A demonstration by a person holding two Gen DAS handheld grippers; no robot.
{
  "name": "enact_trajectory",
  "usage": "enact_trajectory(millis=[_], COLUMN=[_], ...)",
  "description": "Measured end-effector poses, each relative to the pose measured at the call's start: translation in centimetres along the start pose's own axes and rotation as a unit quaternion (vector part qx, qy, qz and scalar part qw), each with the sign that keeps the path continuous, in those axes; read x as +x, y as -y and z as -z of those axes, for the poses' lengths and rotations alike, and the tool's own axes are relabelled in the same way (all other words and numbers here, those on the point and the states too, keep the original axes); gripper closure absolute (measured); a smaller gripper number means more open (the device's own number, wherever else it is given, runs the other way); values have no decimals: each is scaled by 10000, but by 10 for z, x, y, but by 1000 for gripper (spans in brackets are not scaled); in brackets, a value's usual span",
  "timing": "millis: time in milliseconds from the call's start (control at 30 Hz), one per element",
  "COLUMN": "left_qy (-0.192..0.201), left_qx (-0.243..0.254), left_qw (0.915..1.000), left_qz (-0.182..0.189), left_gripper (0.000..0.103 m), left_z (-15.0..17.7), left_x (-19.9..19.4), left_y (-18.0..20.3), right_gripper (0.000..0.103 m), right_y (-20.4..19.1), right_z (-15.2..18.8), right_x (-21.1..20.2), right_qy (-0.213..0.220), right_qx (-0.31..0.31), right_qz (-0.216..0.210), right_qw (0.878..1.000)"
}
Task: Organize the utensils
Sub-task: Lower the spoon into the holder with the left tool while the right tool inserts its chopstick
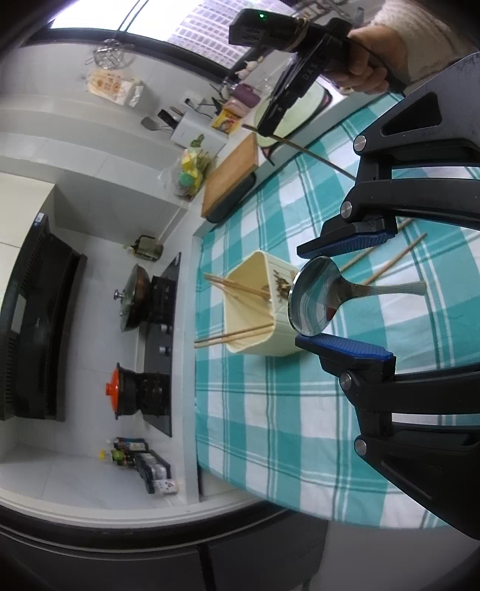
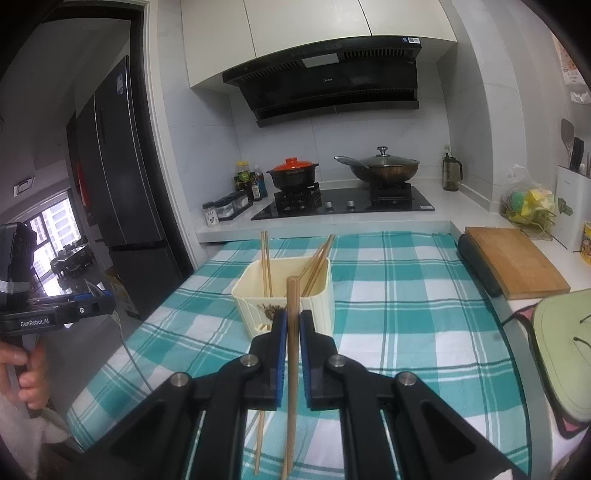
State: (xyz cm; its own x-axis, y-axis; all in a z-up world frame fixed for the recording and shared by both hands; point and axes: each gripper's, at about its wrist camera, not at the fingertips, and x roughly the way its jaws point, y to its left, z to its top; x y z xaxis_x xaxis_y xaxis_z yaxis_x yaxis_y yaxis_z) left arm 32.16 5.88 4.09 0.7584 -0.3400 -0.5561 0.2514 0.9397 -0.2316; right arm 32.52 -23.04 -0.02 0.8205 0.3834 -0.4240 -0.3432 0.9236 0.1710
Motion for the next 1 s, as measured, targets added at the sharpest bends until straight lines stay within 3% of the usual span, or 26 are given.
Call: enact_trajectory(millis=[367, 533, 667, 800, 1000], left_qy=[685, 794, 594, 69, -694], left_qx=[22, 31, 20, -38, -90], left_qw=[9976, 9968, 9981, 9999, 9971], left_qz=[-58, -93, -166, -144, -286], left_gripper=[62, 61, 62, 61, 61], left_z=[-121, -153, -156, -144, -115], left_x=[14, 57, 106, 160, 224], left_y=[-7, -7, -9, -14, -24], right_gripper=[96, 96, 96, 96, 96], right_y=[-9, -21, -20, -8, 16], right_z=[-106, -140, -148, -139, -104], right_x=[36, 67, 105, 149, 212], right_qy=[792, 1109, 1114, 749, -315], right_qx=[-244, -597, -694, -607, -235], right_qz=[-215, -325, -280, -362, -419], right_qw=[9963, 9915, 9910, 9947, 9983])
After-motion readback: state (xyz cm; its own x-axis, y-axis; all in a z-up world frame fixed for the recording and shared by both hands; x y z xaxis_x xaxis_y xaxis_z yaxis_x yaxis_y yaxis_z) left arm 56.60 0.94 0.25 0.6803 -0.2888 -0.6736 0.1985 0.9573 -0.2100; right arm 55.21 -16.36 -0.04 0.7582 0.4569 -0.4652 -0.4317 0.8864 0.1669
